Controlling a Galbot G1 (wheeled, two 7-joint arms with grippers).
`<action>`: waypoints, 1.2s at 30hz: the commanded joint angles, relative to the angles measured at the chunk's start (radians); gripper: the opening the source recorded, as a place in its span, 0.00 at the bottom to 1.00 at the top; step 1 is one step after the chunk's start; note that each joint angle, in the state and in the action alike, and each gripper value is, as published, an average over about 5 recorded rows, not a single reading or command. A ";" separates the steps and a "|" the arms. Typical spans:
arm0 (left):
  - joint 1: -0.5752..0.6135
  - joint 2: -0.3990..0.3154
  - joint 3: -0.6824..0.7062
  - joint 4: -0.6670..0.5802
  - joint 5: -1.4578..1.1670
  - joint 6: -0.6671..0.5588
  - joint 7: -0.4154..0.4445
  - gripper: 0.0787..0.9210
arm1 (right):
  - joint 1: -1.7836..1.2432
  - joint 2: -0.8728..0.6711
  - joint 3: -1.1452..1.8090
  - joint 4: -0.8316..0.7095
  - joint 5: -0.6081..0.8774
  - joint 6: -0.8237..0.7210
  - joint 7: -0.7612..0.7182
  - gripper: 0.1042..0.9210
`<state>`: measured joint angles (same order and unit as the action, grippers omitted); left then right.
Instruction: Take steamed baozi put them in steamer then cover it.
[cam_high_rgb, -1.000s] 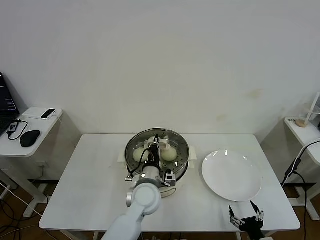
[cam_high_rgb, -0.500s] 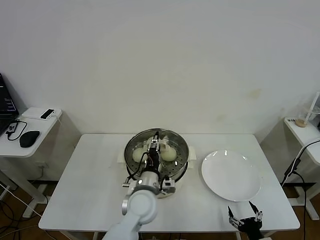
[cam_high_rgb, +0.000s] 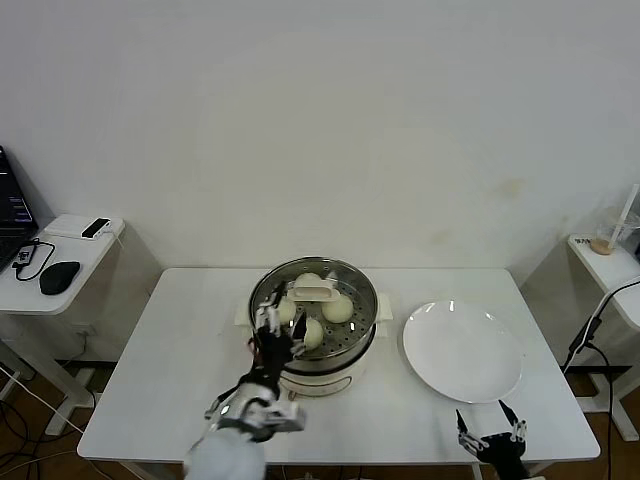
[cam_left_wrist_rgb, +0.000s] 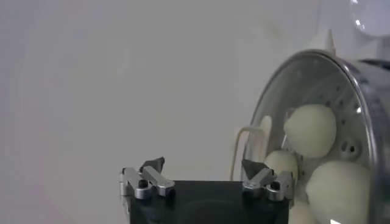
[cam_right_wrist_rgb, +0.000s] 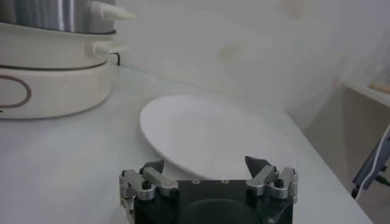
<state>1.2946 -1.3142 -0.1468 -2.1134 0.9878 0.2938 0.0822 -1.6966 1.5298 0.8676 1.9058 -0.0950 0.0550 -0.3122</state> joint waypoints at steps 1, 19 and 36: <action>0.334 0.047 -0.411 -0.060 -1.095 -0.318 -0.264 0.88 | -0.012 -0.020 -0.029 0.028 0.062 0.025 0.008 0.88; 0.412 -0.001 -0.466 0.090 -1.189 -0.398 -0.225 0.88 | -0.046 -0.069 -0.091 0.063 0.149 0.037 0.071 0.88; 0.400 -0.011 -0.447 0.091 -1.174 -0.374 -0.234 0.88 | -0.068 -0.064 -0.108 0.100 0.147 0.010 0.074 0.88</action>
<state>1.6784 -1.3225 -0.5758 -2.0375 -0.1431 -0.0671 -0.1468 -1.7567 1.4699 0.7666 1.9894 0.0447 0.0714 -0.2434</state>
